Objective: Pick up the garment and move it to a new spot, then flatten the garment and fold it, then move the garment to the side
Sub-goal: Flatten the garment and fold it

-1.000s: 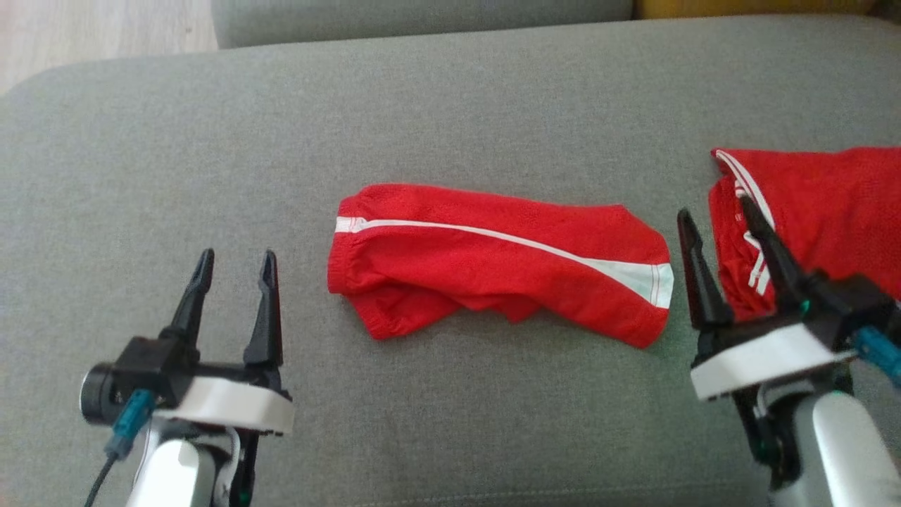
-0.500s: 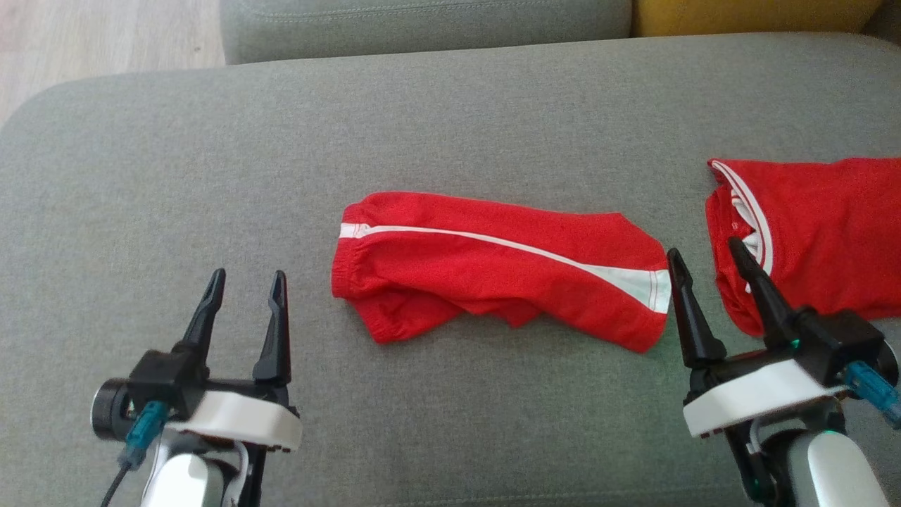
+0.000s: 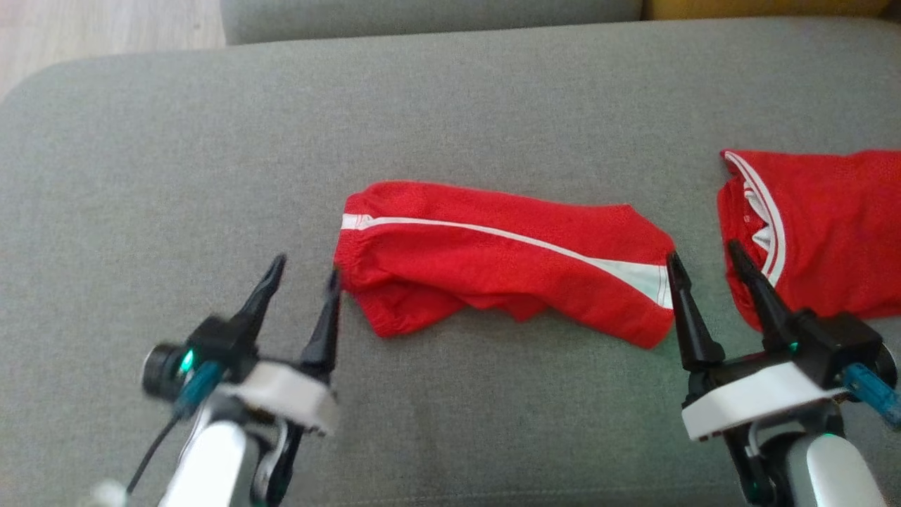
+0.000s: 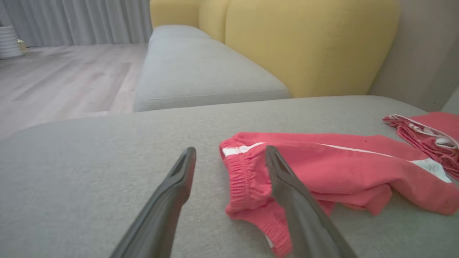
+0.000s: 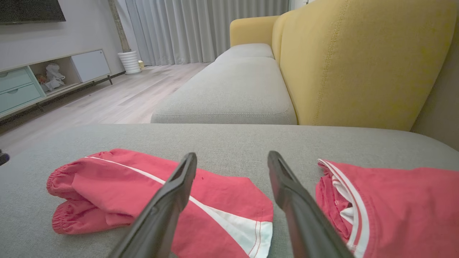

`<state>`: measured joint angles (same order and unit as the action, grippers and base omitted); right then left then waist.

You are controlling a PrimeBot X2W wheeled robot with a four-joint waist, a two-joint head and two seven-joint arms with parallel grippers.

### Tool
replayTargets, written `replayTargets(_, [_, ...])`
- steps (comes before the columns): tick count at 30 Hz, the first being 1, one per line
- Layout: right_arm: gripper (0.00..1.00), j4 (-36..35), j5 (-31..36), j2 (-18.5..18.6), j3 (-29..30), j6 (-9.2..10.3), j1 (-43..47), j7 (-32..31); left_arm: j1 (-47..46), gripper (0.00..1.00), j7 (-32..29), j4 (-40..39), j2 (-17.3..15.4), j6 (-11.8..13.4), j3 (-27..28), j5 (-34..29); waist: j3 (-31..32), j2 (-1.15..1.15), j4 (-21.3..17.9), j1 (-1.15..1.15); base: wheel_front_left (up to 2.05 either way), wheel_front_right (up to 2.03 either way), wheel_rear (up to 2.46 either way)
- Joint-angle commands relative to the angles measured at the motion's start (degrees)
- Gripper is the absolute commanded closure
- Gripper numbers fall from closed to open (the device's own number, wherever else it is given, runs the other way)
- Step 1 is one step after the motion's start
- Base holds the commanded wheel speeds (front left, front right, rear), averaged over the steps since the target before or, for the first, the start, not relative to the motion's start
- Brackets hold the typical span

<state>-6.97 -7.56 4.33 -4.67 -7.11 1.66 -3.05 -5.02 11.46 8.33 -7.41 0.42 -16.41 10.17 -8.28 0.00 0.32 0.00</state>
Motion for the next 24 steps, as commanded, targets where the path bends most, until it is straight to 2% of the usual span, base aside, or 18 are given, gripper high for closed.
replayTargets(1, [0.0,-2.23,-0.44,-0.18,-1.48,-0.37,-2.27,-0.18,-5.91,0.0,-0.86,-0.14,0.05,-0.92,0.68,-0.35,-1.0,0.0,-0.27,0.0,0.0,0.0,0.0])
replayTargets(7, [0.0,-1.4,-0.92,-0.42,-2.95,-0.37,-3.73,0.0,-12.49,0.0,-3.85,9.42,0.83,-2.53,-1.58,-0.72,-3.24,0.0,-2.29,0.0,0.0,0.0,0.0])
replayTargets(8, [0.0,-1.24,-0.99,-0.46,-3.01,-0.37,-3.79,0.11,-13.19,0.13,-4.23,10.99,0.76,-2.61,-1.79,-0.89,-3.48,0.0,-2.6,0.0,0.0,0.0,0.0])
replayTargets(9, [0.0,-1.24,-0.99,-0.46,-3.01,-0.37,-3.79,0.11,-13.19,0.13,-4.23,10.99,0.76,-2.61,-1.79,-0.89,-3.48,0.0,-2.6,0.0,0.0,0.0,0.0])
replayTargets(10, [0.0,-1.13,-1.08,-0.5,-2.99,-0.37,-3.81,0.22,-13.85,0.52,-4.12,12.07,0.75,-2.69,-1.9,-0.95,-3.78,0.0,-2.9,0.0,0.0,0.0,0.0])
replayTargets(11, [0.0,-1.0,-1.15,-0.54,-2.87,-0.37,-3.8,0.36,-14.39,0.84,-3.69,12.91,0.68,-2.7,-2.1,-1.21,-3.93,0.0,-3.04,0.0,0.0,0.0,0.0])
replayTargets(12, [0.0,-0.85,-1.16,-0.59,-2.7,-0.37,-3.73,0.43,-14.73,1.0,-3.14,13.53,0.54,-2.59,-2.33,-1.61,-4.08,0.0,-3.19,0.0,0.0,0.0,0.0])
replayTargets(18, [0.0,-0.32,-1.78,-0.85,-1.78,-0.37,-3.3,0.79,-14.01,1.0,0.02,14.03,-0.24,-1.58,-3.63,-3.45,-4.43,0.0,-2.95,0.0,0.0,0.0,0.0])
replayTargets(24, [0.0,-0.13,-1.93,-0.99,-1.11,-0.37,-3.15,0.55,-8.67,1.0,1.12,11.08,-1.13,-0.78,-4.87,-3.85,-3.83,0.0,-2.06,0.0,0.0,0.0,0.0])
